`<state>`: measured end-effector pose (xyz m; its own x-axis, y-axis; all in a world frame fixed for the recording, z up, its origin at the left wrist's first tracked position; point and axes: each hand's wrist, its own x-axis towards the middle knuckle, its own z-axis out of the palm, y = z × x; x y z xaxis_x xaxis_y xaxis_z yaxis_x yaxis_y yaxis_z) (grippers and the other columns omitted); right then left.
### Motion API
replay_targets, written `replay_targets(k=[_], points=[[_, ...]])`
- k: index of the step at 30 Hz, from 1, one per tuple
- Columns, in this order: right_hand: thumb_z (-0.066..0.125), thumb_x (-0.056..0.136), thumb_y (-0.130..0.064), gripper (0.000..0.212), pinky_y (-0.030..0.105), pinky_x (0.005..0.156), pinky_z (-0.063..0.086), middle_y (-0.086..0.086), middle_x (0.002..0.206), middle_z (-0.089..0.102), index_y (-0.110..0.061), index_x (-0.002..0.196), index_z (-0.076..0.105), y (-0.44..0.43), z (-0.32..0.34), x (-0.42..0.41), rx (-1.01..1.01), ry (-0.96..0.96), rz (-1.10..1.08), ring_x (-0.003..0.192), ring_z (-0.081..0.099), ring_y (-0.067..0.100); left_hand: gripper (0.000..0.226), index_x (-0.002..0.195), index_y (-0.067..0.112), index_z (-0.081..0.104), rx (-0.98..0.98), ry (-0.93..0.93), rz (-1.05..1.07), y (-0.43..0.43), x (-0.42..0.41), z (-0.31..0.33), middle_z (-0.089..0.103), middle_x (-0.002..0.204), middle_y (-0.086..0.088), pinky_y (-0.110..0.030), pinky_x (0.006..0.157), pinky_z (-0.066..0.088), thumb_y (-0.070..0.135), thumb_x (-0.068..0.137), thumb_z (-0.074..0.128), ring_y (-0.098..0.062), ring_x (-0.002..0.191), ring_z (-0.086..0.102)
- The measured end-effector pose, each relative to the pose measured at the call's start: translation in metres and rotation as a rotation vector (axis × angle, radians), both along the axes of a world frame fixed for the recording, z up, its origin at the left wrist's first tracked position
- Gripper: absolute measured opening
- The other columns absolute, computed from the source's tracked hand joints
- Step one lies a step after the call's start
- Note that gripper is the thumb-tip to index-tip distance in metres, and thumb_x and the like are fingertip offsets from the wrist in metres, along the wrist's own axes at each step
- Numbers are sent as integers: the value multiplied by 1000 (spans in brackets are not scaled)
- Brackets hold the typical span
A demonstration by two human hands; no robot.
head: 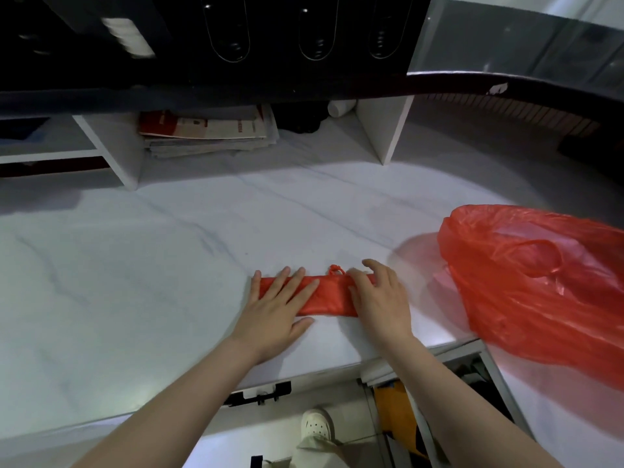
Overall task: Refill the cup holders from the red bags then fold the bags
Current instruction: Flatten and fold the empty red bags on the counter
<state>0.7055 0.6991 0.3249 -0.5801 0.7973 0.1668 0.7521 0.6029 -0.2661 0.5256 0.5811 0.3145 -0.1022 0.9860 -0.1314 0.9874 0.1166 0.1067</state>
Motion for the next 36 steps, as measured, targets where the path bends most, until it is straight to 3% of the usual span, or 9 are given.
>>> replay_targets(k=[5,7,10,15,20,24,27,32,36], points=[[58,93,-23,29,42,89,42,6,133,56,-19,122,60,21,-1,-11,30,-8,75,121,51,30,57,148,42,-6,-15,-20,48,18,-13,3,-9,159,13,-53,112,-13,54,97,14,-13,146,-11],[45,99,-37,40,41,103,33,2,148,42,-24,137,48,29,-2,-13,-50,-9,124,137,37,27,56,148,41,-8,-29,-6,83,23,-16,2,-10,159,13,-52,112,-13,54,97,13,-13,146,-12],[24,99,-55,56,41,116,9,-7,160,9,-36,151,15,37,-5,-15,-128,-153,259,148,6,20,56,148,40,-9,-34,10,147,32,-25,3,-12,159,12,-54,112,-10,52,98,13,-12,146,-12],[24,101,-50,57,48,117,3,-4,161,-6,-36,152,4,55,3,-27,-230,-239,284,148,-4,25,57,149,38,-7,-21,-2,185,45,-28,8,-11,159,10,-55,114,-9,51,99,16,-13,146,-13],[36,99,-49,61,43,119,5,-6,161,-8,-38,151,6,56,18,-15,-226,-113,277,148,-5,20,66,149,34,-10,105,70,115,45,-20,17,-15,158,7,-51,110,-19,54,97,25,-16,145,-15],[39,99,-44,62,41,120,6,-10,156,-16,-34,152,9,45,29,3,-174,-97,185,148,-6,18,68,144,33,-20,212,60,-10,48,-8,33,-21,154,10,-38,109,-25,52,97,26,-11,140,-25],[41,99,-41,59,39,120,7,-8,157,-12,-32,152,16,28,41,18,-148,-15,81,148,-7,16,68,146,30,-15,270,22,-85,53,-4,52,-19,153,10,-30,110,-24,49,97,28,-8,137,-27],[57,92,-24,50,40,118,17,5,160,8,-18,140,46,-7,64,58,-23,119,-76,147,1,22,70,151,21,11,358,-68,-185,58,7,82,-1,156,4,-34,115,-7,52,89,18,-17,145,-3],[61,89,-14,45,40,114,24,6,158,20,-16,134,54,-34,76,108,27,170,-231,147,14,25,64,151,18,14,381,-131,-223,63,23,92,4,159,-1,-34,115,-5,42,96,35,-20,147,4]])
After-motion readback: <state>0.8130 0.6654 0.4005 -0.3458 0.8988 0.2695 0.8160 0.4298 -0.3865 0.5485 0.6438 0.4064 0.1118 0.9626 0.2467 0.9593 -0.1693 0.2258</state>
